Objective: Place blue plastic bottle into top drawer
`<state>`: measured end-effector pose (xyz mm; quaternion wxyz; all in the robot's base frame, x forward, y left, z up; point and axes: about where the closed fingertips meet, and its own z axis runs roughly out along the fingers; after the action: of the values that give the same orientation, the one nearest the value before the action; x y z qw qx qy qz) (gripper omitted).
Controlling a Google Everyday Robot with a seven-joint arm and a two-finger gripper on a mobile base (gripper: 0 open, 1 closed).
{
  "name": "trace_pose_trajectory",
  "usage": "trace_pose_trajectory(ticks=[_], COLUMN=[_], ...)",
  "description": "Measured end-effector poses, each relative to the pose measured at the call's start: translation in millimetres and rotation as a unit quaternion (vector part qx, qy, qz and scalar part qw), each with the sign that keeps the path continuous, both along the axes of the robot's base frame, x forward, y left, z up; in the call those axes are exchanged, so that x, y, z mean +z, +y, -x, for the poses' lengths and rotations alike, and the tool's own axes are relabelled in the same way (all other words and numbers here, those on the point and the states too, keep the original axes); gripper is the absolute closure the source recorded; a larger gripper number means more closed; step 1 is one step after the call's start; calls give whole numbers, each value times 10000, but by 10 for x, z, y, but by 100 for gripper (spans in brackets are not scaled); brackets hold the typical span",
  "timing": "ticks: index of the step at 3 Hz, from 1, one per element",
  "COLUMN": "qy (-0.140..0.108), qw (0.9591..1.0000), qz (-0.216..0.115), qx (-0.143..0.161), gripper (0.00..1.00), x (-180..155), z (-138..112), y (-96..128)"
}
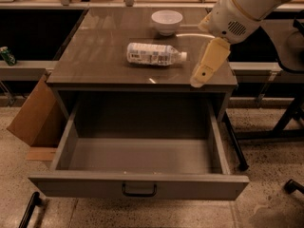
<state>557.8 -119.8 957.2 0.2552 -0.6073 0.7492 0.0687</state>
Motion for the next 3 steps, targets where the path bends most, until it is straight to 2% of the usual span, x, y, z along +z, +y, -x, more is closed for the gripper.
trace_pose_trajectory(ticks=[1, 3], qy=[-20, 102], qw=[10000, 9991], qz=[-32, -76], qx=[60, 414], gripper=[0, 0], x=[-25, -302], z=[-76, -793], y=[38, 422])
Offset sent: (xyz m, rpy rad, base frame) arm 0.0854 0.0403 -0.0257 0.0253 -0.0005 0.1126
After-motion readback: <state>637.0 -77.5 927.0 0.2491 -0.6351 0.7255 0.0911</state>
